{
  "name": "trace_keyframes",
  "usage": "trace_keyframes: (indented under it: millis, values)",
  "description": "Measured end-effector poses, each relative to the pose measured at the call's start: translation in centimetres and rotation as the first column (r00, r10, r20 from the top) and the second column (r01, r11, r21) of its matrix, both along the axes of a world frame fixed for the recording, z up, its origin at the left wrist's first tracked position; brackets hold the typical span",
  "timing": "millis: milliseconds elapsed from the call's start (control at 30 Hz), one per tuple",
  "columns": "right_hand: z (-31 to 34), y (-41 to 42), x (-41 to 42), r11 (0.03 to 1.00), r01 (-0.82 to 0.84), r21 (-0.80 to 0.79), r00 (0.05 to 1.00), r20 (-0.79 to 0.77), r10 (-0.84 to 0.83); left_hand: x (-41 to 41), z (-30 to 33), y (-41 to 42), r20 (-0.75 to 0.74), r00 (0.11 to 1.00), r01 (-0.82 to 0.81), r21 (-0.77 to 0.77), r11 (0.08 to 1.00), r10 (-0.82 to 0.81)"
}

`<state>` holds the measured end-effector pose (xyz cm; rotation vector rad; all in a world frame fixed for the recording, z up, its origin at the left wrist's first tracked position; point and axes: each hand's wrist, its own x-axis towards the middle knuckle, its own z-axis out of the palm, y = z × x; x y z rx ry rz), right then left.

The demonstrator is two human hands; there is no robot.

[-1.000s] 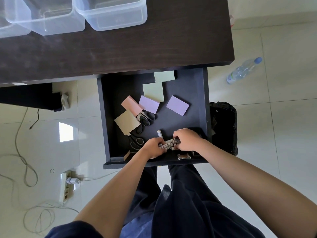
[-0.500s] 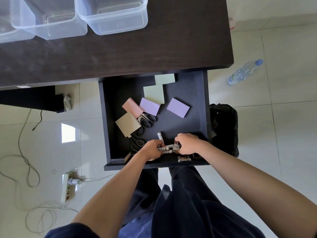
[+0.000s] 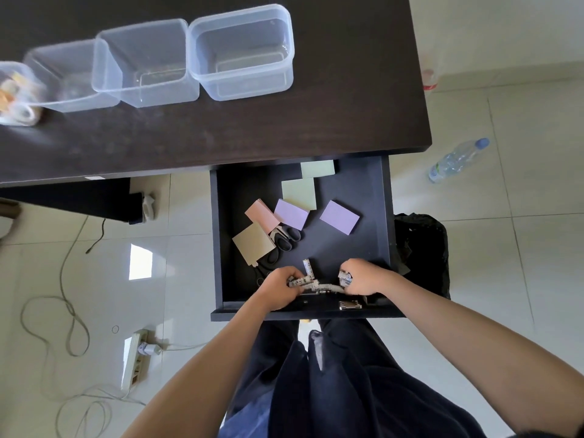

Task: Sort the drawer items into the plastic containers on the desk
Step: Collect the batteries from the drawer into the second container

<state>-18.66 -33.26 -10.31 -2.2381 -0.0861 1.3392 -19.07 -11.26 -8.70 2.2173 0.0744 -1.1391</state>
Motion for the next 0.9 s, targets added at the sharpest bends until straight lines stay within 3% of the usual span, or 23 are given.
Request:
trace_keyframes:
  millis: [200,333,467,767,900]
  values:
    - [2.9,-0.5,1.1,0.981,0.187,0.053,0.981,0.039,-0.189,0.6,2.7,1.2,0.082,0.993,-0.077,-0.047,0.996,0.081]
    - [5.7,0.4,3.8,0.99,0.123,0.07,0.982,0.138,-0.131,1.5,4.9,2.2,0.141,0.974,-0.166,-0.096,0.981,0.179]
    - [11.0,2.8,7.9,0.983,0.139,0.121,0.963,0.216,-0.163,5.0,7.9,4.6,0.262,0.954,-0.116,-0.13,0.985,0.147]
    - [20.5,17.1,19.3,0.922,0.154,0.356,0.906,0.322,-0.275,17.6,16.7,17.9,0.503,0.839,-0.144,-0.164,0.976,0.208]
    - [22.9,25.2,24.9,0.939,0.103,0.328,0.873,0.422,-0.243,23.3,19.7,25.4,0.592,0.77,-0.17,-0.168,0.971,0.237]
